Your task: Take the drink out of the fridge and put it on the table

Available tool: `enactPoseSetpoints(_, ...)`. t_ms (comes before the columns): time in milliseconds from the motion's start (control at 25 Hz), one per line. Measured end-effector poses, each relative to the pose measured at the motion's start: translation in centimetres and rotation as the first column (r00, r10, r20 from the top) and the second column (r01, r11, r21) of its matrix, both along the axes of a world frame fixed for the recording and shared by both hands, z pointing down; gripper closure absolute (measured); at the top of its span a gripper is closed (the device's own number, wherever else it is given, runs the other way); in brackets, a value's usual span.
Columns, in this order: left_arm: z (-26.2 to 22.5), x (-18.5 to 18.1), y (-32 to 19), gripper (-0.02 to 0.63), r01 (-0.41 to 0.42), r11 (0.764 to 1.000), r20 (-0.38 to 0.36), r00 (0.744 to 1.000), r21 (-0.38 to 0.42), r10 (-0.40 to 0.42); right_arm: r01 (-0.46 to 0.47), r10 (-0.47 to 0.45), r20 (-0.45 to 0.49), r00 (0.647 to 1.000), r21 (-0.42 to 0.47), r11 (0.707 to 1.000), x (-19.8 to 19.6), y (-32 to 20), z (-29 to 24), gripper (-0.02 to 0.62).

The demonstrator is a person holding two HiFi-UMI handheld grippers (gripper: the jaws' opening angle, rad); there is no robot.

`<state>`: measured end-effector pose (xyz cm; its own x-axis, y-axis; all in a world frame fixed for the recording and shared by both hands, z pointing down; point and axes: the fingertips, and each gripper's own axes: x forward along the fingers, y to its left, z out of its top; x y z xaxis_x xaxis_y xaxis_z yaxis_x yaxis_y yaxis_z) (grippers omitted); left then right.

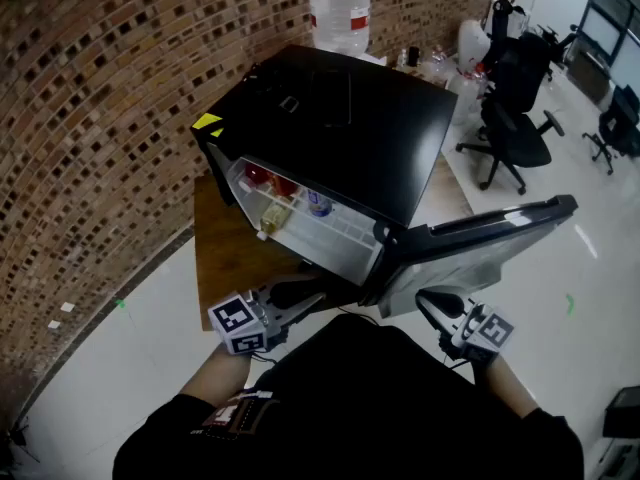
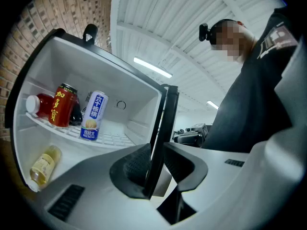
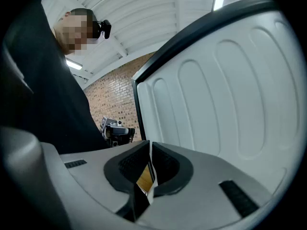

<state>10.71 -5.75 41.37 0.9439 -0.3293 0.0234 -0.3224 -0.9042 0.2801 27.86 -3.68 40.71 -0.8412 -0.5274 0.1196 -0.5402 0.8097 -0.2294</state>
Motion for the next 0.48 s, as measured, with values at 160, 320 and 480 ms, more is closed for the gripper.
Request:
enactPoseSetpoints(160,-0.3,-1.8,0.0,0.46,-0.008,1.0,0.011,1.0,0.001,0.008,-0.003,0.003,0.001,1.0,0.007,1.0,-2.1,0.6,-0.2,0.502)
enactPoseSetpoints(320,-0.5,-3.8,0.2,0.413,-0.035,0.999,0.026,0.999,0.005,0.035,-0.001,0.001,0.005,1.0,0.016,1.0,-4.8,1.4,-0.8,0.502)
enactPoseSetpoints(480,-0.7,-6.5,0.1,0.413,-0.056,0.998,0.03,0.998,0.016,0.056,0.001,-0.001,0.004,1.0,0.016,1.0,-8.0,2.0,-1.1,0.473)
